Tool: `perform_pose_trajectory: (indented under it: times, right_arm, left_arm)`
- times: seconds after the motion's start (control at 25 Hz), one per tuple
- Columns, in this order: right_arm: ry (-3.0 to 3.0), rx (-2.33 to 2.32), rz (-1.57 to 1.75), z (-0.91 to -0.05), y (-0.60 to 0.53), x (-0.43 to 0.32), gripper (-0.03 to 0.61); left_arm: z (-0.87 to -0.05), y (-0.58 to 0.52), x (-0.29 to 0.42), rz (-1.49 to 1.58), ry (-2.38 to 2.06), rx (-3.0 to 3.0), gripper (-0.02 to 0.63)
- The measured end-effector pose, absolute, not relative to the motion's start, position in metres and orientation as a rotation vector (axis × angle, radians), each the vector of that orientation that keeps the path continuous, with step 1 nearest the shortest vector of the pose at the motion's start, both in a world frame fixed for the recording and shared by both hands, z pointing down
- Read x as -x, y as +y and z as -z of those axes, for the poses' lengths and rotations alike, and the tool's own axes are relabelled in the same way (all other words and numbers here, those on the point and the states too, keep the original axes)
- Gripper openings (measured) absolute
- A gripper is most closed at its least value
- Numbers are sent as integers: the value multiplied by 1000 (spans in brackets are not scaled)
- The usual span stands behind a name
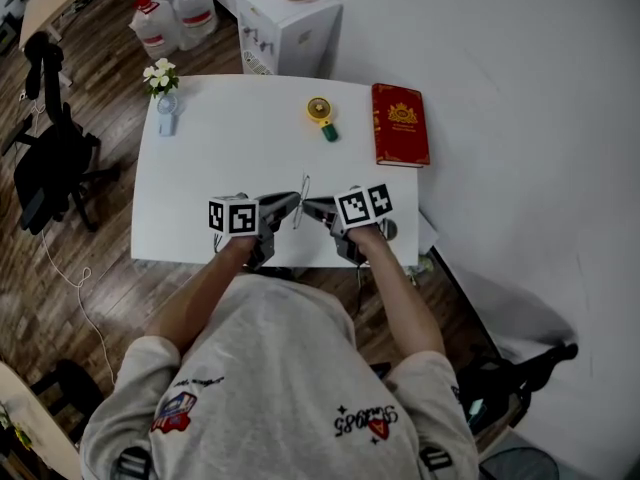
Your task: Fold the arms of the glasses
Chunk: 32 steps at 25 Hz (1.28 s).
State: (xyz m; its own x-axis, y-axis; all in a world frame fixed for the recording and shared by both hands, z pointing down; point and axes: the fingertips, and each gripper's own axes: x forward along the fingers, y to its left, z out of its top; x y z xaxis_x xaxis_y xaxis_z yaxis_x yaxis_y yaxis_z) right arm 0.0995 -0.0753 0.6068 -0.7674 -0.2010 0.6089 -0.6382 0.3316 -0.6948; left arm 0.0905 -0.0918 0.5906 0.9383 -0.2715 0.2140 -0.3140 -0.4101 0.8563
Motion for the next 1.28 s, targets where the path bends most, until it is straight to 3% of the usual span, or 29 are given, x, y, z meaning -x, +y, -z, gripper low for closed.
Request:
perform_pose_trajectory:
  times: [0.36,0.76,1.28]
  right_arm:
    - [-2197,-812,-1428,-608,-75,-114,17]
    - [-2204,-944,-1390,-611,-87,-125,17]
    - [-2275,-1028,-1259,-595,-106,-129,17]
  left_arm:
    - [-592,-100,-72,-53,-510,-2092,9]
    - [-588,-137,14,-274,-931,-2330,9]
    - [-538,-159,57,-354,-1175,-2528,9]
